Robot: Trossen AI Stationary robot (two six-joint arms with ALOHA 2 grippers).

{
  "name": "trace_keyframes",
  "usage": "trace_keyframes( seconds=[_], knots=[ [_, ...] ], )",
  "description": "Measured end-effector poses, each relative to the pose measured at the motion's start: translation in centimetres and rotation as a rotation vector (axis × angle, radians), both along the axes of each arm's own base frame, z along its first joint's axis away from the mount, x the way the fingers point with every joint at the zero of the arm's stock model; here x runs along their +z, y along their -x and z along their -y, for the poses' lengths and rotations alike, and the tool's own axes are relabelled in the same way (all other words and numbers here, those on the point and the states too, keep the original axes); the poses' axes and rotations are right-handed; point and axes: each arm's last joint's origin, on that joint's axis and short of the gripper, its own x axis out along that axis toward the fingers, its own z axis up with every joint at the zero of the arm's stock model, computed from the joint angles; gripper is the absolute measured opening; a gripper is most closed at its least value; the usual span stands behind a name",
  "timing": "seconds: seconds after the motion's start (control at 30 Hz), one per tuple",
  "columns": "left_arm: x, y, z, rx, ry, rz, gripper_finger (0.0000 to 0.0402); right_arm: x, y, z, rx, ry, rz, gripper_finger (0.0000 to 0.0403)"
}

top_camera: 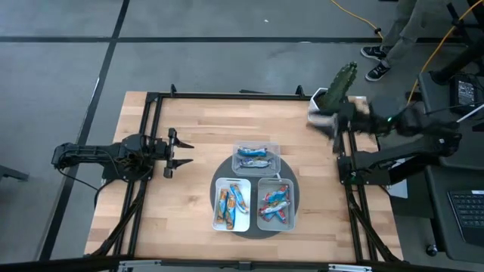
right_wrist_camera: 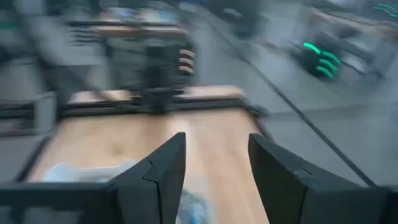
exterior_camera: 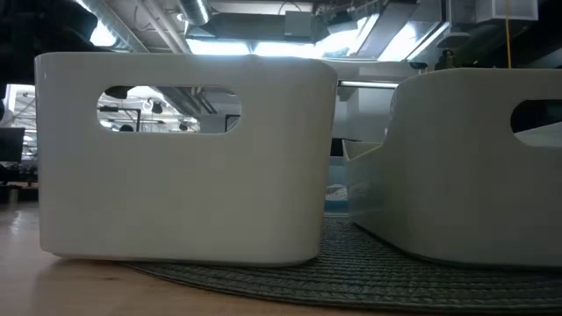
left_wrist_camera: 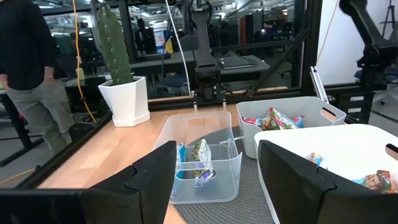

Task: Pick and place Granola Bars by type
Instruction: Return to Home Position

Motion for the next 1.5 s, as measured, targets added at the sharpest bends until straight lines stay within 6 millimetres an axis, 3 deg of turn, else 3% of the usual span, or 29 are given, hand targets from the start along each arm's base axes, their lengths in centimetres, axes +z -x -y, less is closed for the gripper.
trace_keyframes(
  seconds=[0.17, 0.4, 0.53, 0.67, 0.9, 1.5],
  knots=[
    [0.0, 0.0, 0.0, 0.000, 0.000, 0.000, 0.0221, -6.4, -0.7, -1.2, 0.290, 0.073, 0.199, 0.0177],
    [0.0, 0.0, 0.0, 0.000, 0.000, 0.000, 0.0221, -15.4, 0.2, -1.5, 0.370, -0.030, 0.461, 0.0177],
    [0.0, 0.0, 0.0, 0.000, 0.000, 0.000, 0.0221, -19.4, 1.8, -1.5, 0.449, -0.043, 0.593, 0.0177],
    [0.0, 0.0, 0.0, 0.000, 0.000, 0.000, 0.0221, -22.1, 3.3, -1.5, 0.481, -0.075, 0.665, 0.0177],
    [0.0, 0.0, 0.0, 0.000, 0.000, 0.000, 0.0221, -22.3, 5.1, -1.0, 0.436, -0.029, 0.682, 0.0177],
    [0.0, 0.0, 0.0, 0.007, 0.000, 0.000, 0.0221, -26.2, 4.0, -0.4, 0.271, -0.125, 0.285, 0.0177]
  ],
)
